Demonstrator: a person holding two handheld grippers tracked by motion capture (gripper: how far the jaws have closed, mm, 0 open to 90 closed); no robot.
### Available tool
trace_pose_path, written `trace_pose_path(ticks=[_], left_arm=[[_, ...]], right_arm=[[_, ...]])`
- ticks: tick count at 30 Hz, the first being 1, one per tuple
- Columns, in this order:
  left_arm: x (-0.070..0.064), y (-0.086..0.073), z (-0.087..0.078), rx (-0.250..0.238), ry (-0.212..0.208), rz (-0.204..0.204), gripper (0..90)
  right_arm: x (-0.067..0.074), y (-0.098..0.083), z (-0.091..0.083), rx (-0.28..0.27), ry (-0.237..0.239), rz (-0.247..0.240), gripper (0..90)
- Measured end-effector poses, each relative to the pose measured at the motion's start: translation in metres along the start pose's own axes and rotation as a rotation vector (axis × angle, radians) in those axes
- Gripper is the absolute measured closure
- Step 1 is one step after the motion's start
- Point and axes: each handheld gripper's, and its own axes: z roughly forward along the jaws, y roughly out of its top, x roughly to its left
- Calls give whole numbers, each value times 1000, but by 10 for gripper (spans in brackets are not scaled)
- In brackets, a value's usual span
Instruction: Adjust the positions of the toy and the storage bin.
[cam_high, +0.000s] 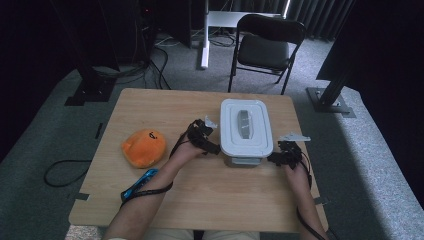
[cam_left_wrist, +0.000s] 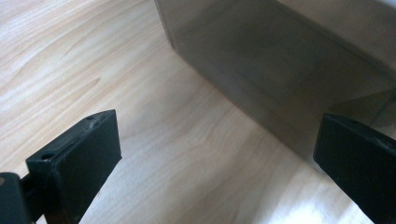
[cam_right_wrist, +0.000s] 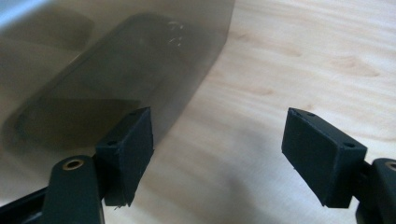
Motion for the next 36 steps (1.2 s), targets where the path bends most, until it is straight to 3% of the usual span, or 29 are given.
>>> trace_pose_path(ticks=[4, 8, 11, 17, 21, 28, 32, 34, 36], left_arm=[[0, -6, -4, -8, -2, -16, 13], [7, -11, -1, -13, 7, -32, 12], [15, -10, 4, 8, 28, -39, 12], [29, -5, 12, -3, 51, -88, 13], [35, 0, 17, 1, 60, -96, 13], [42, 11, 22, -13, 65, -110, 13], [39, 18, 24, -18, 46, -100, 13], [39, 19, 24, -14, 60, -88, 13], [40, 18, 24, -14, 50, -99, 13]], right_arm=[[8, -5, -3, 13, 8, -30, 242], [7, -10, -1, 24, 25, -36, 177], [4, -9, 6, 35, -27, -31, 165], [-11, 1, 22, 28, -64, 46, 156], [-20, 13, 30, 19, -81, 99, 156], [-24, 28, 39, 19, -86, 102, 156], [-23, 33, 43, 16, -79, 97, 165], [-23, 34, 44, 16, -68, 99, 179], [-23, 33, 44, 16, -62, 102, 182]])
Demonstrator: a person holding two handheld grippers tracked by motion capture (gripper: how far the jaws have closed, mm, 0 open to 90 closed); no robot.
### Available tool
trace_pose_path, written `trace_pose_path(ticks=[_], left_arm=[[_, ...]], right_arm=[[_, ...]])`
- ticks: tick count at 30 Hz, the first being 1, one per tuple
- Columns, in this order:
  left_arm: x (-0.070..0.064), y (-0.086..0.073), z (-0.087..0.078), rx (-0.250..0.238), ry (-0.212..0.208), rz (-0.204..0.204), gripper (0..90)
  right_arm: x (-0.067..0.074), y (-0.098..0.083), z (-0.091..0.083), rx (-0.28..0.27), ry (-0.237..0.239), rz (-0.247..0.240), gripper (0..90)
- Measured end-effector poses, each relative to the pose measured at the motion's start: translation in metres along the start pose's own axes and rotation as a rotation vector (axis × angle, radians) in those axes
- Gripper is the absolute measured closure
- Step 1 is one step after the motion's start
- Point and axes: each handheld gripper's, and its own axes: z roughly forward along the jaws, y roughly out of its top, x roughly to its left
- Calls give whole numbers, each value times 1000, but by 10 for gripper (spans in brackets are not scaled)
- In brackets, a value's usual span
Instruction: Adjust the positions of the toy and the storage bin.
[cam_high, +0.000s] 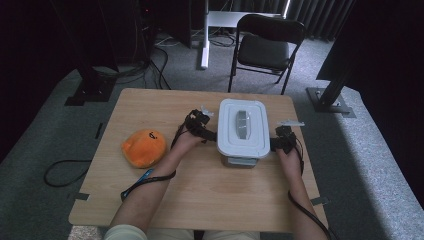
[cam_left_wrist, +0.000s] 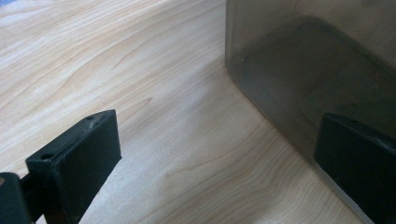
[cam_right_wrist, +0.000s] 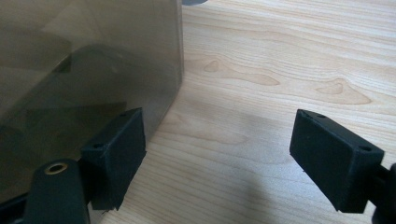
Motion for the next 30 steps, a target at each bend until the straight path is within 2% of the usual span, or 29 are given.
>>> trace_pose_path(ticks=[5, 16, 22, 30], left_arm=[[-4, -2, -4, 4, 4, 13, 13], [-13, -11, -18, 16, 15, 58, 14], [-18, -21, -29, 19, 11, 76, 14], [-22, -35, -41, 13, 15, 77, 14]], right_arm=[[3, -2, -2, 0, 6, -18, 212], [11, -9, -15, -2, 67, -44, 236], [21, -18, -26, -11, 96, -67, 239], [38, -34, -45, -15, 146, -117, 240]])
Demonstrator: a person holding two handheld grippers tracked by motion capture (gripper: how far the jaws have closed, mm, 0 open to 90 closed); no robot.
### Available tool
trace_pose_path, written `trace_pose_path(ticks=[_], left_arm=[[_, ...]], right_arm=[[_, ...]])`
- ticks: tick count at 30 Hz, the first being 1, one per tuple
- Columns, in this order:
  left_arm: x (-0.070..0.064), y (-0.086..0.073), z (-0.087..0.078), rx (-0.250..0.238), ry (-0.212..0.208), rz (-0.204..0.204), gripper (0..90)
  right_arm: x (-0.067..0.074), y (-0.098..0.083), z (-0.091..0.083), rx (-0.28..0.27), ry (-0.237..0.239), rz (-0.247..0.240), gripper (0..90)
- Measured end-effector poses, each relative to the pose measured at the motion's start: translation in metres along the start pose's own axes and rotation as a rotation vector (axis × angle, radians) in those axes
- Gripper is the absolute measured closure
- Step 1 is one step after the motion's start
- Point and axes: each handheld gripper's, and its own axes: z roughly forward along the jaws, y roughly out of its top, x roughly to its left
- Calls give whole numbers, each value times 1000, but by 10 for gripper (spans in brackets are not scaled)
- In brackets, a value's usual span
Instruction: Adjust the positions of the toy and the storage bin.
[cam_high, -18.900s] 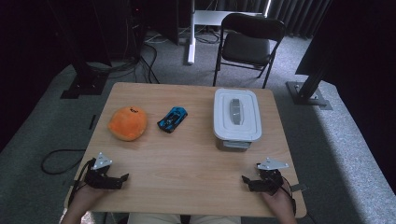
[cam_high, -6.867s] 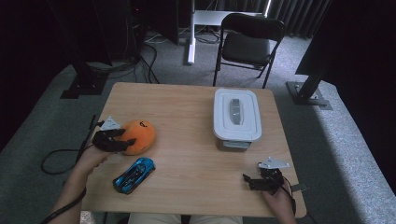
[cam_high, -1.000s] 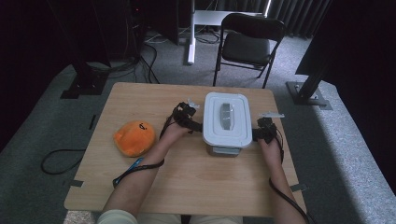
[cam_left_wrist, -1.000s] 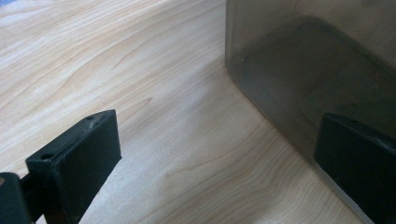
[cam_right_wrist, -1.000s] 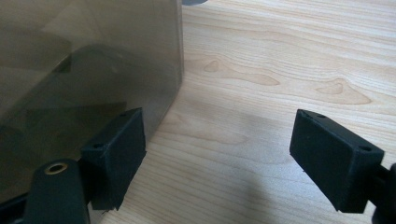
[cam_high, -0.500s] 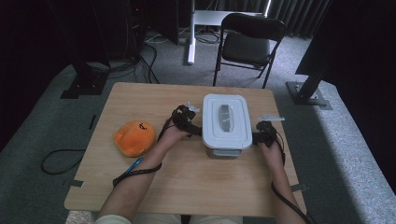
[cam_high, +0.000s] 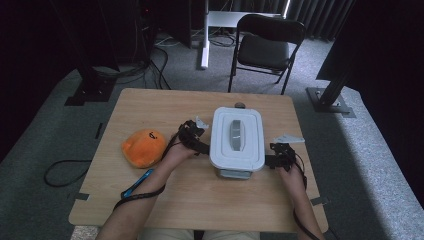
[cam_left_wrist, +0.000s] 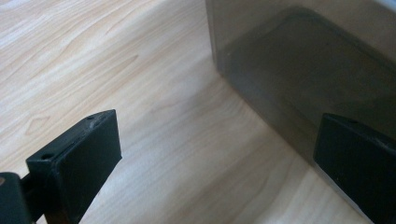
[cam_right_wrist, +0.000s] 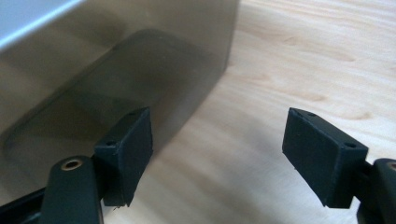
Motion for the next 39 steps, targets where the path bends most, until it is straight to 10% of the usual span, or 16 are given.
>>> trace_pose_path(ticks=[39], left_arm=[[-57, -71, -65, -57, -33, 56, 23]], right_arm=[[32, -16, -12, -19, 132, -141, 263]])
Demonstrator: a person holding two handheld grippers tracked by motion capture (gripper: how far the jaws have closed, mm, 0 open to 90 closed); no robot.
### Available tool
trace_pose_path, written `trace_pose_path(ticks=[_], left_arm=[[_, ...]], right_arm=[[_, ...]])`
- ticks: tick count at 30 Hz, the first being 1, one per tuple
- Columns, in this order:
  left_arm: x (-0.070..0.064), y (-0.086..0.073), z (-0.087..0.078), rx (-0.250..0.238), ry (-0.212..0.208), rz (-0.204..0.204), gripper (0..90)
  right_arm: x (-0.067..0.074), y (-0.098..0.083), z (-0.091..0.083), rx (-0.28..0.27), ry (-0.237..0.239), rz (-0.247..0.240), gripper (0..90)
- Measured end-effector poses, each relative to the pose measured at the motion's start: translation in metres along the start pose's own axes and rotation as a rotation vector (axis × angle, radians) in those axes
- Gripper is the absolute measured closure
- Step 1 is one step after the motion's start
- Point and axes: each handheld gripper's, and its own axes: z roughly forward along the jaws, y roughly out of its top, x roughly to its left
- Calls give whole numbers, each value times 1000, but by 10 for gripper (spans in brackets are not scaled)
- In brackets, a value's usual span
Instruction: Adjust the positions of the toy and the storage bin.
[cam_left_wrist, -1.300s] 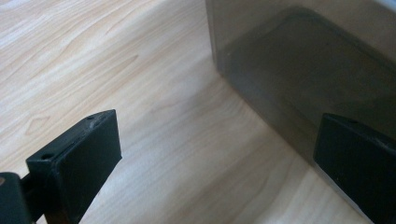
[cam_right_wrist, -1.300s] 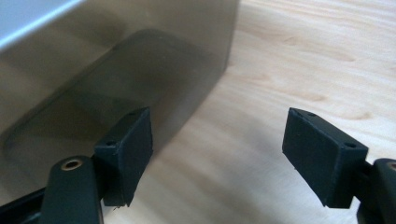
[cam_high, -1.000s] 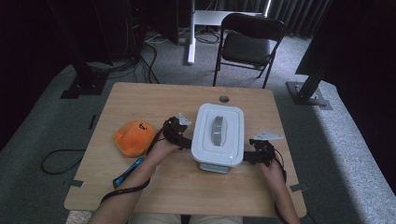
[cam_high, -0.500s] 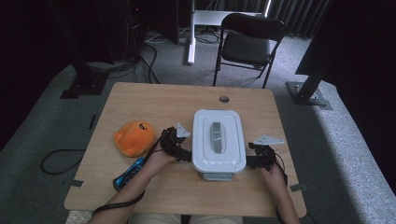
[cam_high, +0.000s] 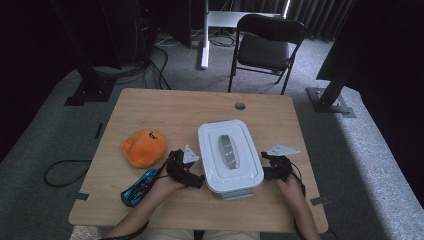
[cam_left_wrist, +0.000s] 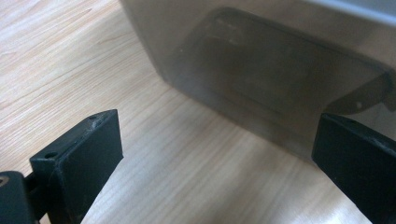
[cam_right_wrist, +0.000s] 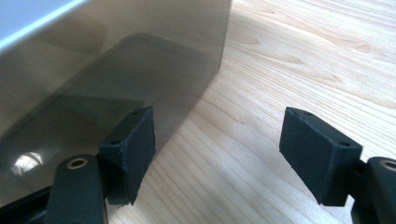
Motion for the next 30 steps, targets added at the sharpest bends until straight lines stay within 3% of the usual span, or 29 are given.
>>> trace_pose_path(ticks=[4, 20, 27, 30], left_arm=[[-4, -1, -2, -2, 4, 4, 23], [-28, -1, -4, -28, -83, 23, 22], [-36, -4, 3, -18, -114, 33, 22], [-36, -8, 7, -5, -124, 27, 22]], right_arm=[[0, 2, 1, 5, 10, -16, 265], [-21, 2, 2, 14, 81, 0, 278], [-27, -3, 1, 12, 76, 32, 231], [-30, -6, -2, 24, 26, 39, 200]])
